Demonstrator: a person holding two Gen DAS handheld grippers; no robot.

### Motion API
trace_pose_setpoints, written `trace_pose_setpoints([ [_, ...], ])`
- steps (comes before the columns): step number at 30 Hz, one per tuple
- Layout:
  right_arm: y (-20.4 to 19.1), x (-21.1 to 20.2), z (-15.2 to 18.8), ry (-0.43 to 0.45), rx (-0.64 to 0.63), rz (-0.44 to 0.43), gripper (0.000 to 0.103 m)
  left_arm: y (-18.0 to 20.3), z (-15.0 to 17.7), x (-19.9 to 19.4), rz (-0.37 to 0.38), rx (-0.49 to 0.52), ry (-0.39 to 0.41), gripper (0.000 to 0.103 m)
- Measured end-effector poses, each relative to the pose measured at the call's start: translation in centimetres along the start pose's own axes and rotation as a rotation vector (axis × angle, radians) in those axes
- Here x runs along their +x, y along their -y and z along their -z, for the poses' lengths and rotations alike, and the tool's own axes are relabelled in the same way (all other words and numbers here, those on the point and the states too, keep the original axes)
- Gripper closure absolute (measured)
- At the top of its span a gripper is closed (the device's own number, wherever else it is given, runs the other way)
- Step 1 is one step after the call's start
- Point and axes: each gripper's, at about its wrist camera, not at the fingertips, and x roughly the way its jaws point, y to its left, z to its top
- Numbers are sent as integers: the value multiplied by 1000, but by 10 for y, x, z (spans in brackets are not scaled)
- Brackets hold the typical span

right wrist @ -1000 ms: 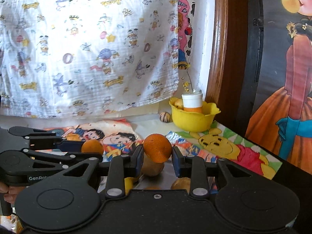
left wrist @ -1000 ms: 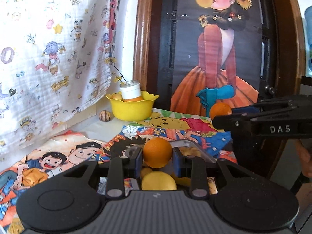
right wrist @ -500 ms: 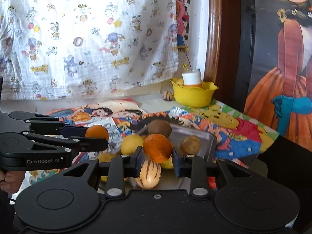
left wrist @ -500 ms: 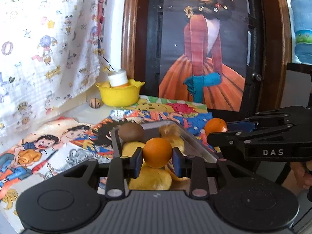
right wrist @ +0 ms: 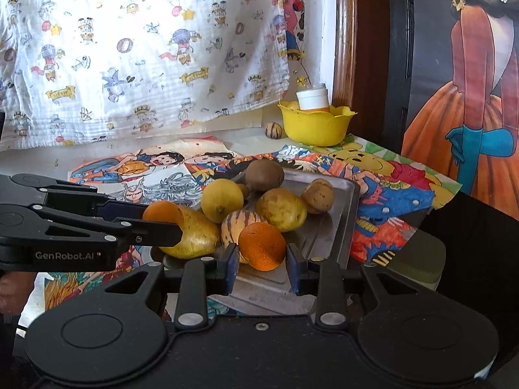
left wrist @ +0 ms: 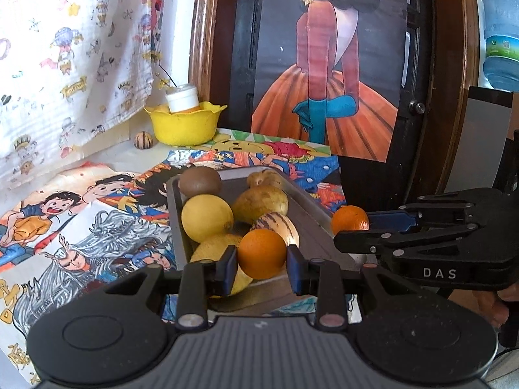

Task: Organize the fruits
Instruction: 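Lower both small orange fruits onto the tray and open both tools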

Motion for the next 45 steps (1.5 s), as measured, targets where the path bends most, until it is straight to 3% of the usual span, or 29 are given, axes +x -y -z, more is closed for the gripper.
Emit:
trace_pose_setpoints([
  [13,15,15,11,-33,-7,24,70,8,5,19,34,8,-66,68],
  [27,55,55,-9,-46,-36,16,70,22,2,47,41,24,-118,68],
  [45,55,75,-8,-63,-62,1,69,21,2,56,16,9,-158,67],
])
